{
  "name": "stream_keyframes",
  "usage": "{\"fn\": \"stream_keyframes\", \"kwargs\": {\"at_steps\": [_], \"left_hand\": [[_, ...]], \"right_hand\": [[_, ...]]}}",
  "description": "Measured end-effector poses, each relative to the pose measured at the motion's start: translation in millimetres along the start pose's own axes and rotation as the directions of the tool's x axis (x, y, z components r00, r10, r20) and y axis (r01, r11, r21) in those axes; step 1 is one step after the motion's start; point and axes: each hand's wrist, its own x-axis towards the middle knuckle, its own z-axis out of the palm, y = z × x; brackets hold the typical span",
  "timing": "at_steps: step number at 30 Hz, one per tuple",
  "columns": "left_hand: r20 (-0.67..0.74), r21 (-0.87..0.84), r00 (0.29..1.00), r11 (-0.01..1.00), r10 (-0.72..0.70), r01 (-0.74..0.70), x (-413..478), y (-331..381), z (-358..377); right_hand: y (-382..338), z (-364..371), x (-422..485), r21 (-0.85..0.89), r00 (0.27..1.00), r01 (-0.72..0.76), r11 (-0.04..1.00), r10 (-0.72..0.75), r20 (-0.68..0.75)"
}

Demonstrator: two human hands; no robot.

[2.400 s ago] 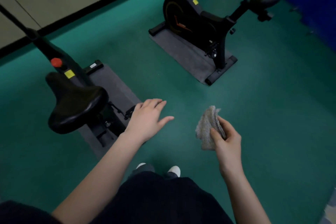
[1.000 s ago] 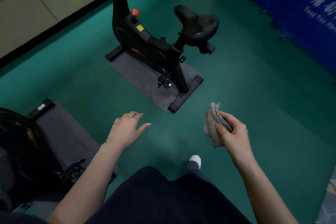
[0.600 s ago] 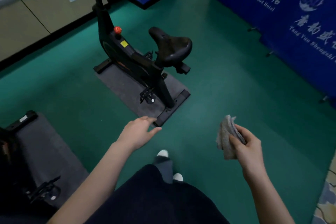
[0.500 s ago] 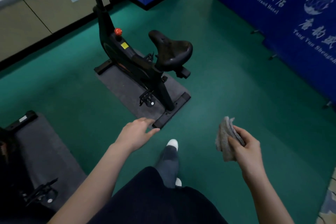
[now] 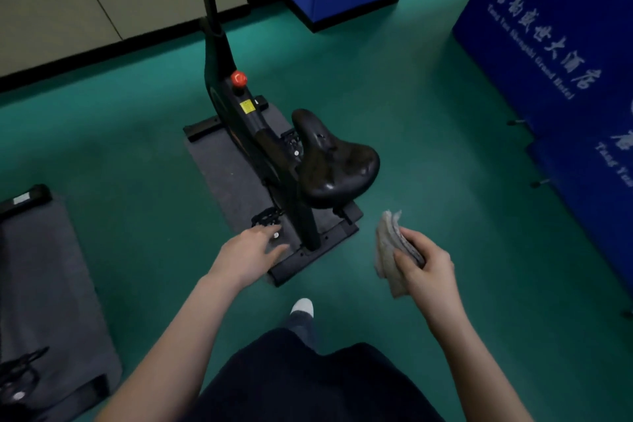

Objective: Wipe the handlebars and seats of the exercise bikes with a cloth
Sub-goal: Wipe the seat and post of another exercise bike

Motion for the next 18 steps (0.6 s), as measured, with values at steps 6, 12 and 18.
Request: {"fn": "stream_keyframes", "kwargs": {"at_steps": [6, 12, 18], "left_hand": [[-0.057, -0.082, 0.998, 0.996, -0.041, 0.037, 42.7, 23.9, -17.5], [-0.052, -0.182, 0.979, 0.966, -0.197, 0.185, 74.9, 43.9, -11.8], [-0.074, -0.382, 0.919, 0.862, -0.388, 0.334, 109.6, 83.0, 1.3]], "right_hand": [[-19.1, 0.8, 63.8, -0.013, 0.991, 0.087, 0.996, -0.085, 0.102], [-20.6, -10.1, 145.7, -0.021, 0.964, 0.127, 0.992, -0.119, 0.237], [-26.8, -22.8, 237.9, -0.024, 0.877, 0.191, 0.981, -0.159, 0.453]]}}
